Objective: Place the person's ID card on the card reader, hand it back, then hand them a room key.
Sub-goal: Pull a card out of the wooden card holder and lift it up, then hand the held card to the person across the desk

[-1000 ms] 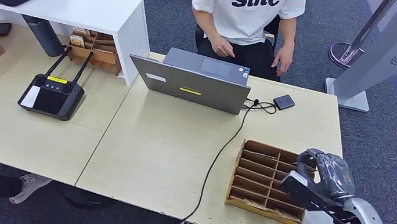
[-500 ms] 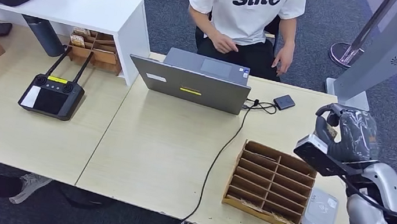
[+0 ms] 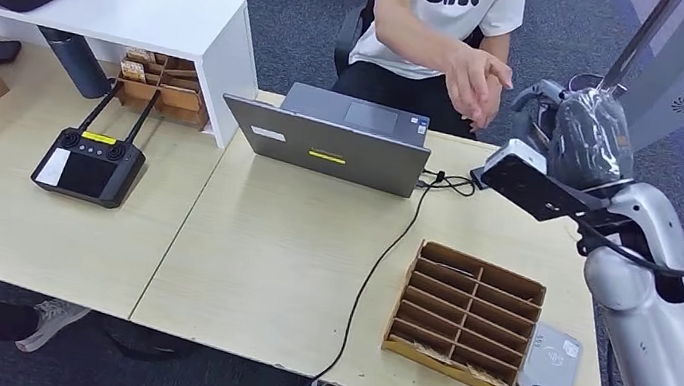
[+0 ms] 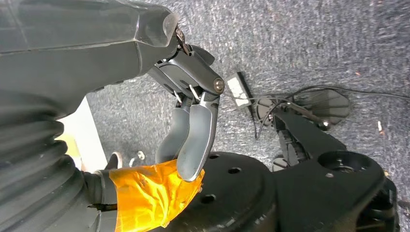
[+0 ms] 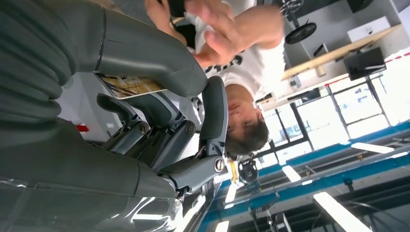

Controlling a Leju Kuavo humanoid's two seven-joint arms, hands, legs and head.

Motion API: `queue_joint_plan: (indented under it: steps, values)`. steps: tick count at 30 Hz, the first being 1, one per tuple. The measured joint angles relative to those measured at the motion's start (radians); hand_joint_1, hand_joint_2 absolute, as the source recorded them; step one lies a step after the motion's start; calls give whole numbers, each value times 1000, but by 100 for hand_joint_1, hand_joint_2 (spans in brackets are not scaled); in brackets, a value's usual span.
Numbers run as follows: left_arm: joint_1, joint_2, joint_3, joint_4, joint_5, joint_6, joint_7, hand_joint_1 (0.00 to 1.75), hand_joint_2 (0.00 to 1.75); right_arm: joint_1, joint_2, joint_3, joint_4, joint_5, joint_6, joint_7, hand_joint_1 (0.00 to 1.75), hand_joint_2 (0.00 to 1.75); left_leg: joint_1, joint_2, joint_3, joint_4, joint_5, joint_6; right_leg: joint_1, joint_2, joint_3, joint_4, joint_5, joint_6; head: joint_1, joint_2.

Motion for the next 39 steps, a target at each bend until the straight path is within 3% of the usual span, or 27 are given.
queue_joint_plan:
  steps: [9,18,20,22,24,33,39]
  values:
    - [-16,8,-36,0,-14,-10,6,0,175,-237,174,100,298,1,69,93,175,175,0,0,0,0,1,0,0,0,0,1,1,-1,0,0]
    - [-18,9,-48,0,-8,-17,32,0,175,-306,254,129,493,-28,75,94,175,175,0,-1,0,0,1,0,0,-1,0,0,1,-1,0,0]
    - [-18,9,-50,0,-6,-18,38,0,175,-307,260,133,517,-35,72,89,161,175,0,-1,0,0,1,0,0,-1,0,0,1,0,0,0]
    - [-18,9,-51,0,-4,-17,43,0,175,-307,265,138,537,-39,71,84,74,175,0,-1,0,0,1,0,0,-1,0,0,1,0,0,0]
    - [-18,9,-52,0,-2,-16,47,0,175,-307,268,141,551,-43,69,77,0,175,0,-1,0,0,1,0,0,-1,0,0,1,0,0,0]
    - [-17,8,-58,0,10,-6,49,0,175,-296,268,142,542,-71,41,52,0,175,0,-1,0,0,1,0,0,0,-1,0,1,0,0,0]
    - [-15,5,-60,0,19,-3,49,0,175,-255,240,128,464,-104,27,24,0,175,0,-1,0,0,1,0,0,-1,-1,-1,1,0,0,0]
